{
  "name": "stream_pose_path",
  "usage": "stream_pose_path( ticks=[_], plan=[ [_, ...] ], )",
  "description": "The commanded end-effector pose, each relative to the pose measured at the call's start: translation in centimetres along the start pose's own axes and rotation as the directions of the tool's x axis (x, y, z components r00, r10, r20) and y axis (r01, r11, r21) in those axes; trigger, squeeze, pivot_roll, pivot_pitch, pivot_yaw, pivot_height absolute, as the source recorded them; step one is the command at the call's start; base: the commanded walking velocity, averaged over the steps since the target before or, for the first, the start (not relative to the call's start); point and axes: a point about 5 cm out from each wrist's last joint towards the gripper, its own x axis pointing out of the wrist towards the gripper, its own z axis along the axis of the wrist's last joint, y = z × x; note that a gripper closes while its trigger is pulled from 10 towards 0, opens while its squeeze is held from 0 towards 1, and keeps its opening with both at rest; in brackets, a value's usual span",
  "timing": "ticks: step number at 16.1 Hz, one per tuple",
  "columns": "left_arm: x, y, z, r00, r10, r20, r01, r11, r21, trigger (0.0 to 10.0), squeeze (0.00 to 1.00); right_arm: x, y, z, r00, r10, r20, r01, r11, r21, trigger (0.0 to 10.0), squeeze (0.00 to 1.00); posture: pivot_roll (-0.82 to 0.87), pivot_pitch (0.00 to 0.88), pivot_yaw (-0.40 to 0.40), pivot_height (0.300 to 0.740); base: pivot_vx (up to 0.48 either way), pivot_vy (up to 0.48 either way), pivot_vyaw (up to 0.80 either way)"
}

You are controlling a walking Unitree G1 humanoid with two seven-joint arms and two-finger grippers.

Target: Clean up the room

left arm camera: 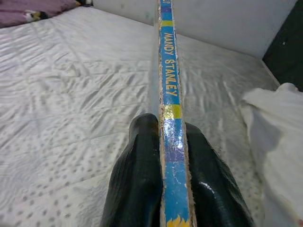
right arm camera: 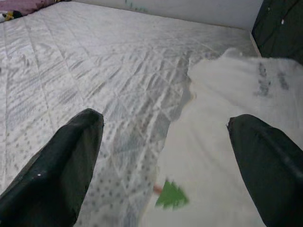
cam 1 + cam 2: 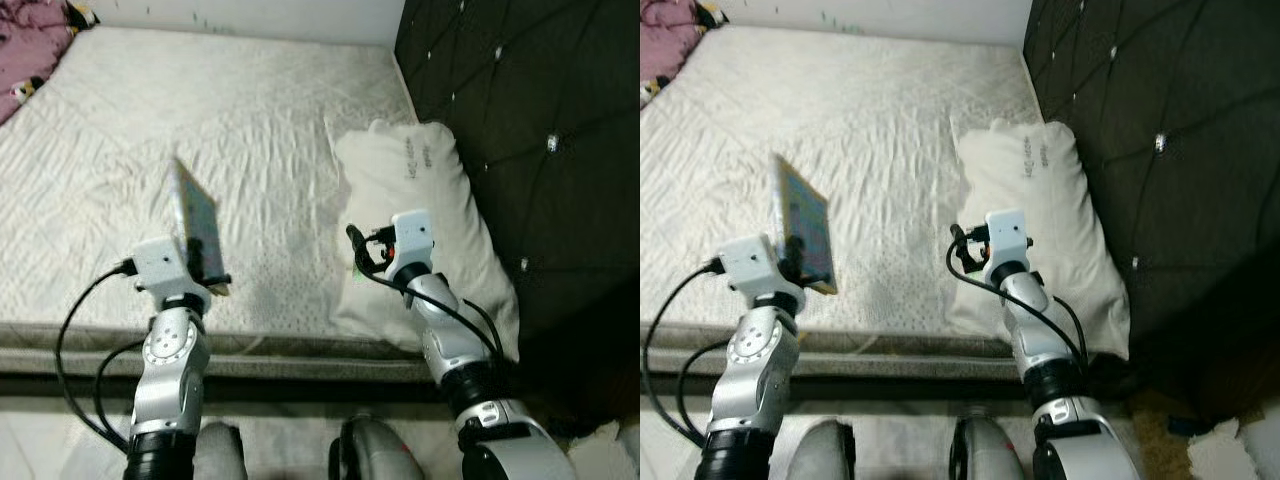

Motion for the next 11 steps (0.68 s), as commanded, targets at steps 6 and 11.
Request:
stream_pose_path(
  ticks=[6,11],
  plan=[
    [0.29,-0.17,0.78,0.999,0.001,0.044,-0.001,1.000,0.004,10.0,0.00,0.14,-0.04,0.17,1.000,0.009,-0.004,-0.009,1.000,-0.004,10.0,0.00,0.04,0.083,-0.046,0.640,0.000,0.000,0.00],
    [0.34,-0.19,0.66,0.999,-0.015,0.041,0.015,1.000,-0.005,10.0,0.00,0.16,0.07,0.16,1.000,0.014,-0.004,-0.014,1.000,-0.009,10.0,0.00,0.04,0.082,-0.047,0.640,0.000,0.000,0.00]
  ],
)
